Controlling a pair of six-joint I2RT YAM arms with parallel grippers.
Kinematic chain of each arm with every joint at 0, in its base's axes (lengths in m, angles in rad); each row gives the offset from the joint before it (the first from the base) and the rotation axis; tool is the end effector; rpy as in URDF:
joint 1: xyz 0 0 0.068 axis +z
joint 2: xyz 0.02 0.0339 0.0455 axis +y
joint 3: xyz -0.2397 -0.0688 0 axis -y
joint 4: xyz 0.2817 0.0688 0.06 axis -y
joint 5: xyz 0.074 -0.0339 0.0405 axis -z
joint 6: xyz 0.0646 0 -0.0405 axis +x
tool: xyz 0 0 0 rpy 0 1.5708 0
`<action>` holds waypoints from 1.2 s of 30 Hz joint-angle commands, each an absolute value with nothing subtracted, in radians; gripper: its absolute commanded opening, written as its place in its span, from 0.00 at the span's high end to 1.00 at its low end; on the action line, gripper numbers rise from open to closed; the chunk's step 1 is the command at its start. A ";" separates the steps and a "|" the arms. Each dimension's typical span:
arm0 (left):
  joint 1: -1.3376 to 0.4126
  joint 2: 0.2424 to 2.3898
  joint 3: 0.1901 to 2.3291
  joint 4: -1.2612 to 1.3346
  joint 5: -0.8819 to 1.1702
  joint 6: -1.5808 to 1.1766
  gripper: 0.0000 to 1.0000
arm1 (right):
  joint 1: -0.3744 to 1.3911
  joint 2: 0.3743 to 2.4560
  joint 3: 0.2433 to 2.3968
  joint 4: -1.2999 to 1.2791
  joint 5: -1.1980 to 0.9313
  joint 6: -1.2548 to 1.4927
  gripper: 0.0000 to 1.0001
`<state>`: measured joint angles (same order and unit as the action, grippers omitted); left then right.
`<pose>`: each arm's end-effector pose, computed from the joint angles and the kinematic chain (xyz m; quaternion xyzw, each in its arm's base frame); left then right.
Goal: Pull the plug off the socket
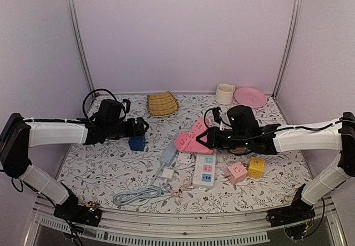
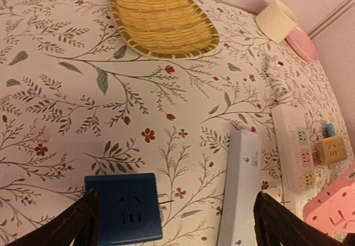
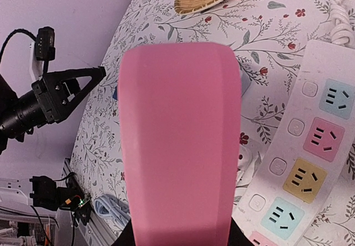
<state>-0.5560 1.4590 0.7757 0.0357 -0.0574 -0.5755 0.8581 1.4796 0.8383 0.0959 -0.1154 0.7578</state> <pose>0.3078 -0.1869 0.1368 -0.0215 0.8948 -0.2170 0.3896 0.2415 0.2908 0.1601 -0.0719 0.8675 0.3887 0.3021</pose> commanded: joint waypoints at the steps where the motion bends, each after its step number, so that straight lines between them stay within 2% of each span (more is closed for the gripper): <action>1: -0.618 1.437 0.781 0.135 0.122 -0.486 0.03 | 0.863 1.466 0.870 0.190 -0.195 0.705 0.96; 13: -0.706 1.471 0.820 0.352 0.585 -0.410 0.06 | 0.863 1.415 0.876 0.251 -0.349 0.581 0.96; 19: -0.734 1.504 0.848 0.368 0.670 -0.398 0.12 | 0.861 1.376 0.874 0.251 -0.378 0.549 0.96; 36: -0.779 1.482 0.868 0.326 0.673 -0.370 0.52 | 0.816 1.328 0.829 0.225 -0.298 0.584 0.96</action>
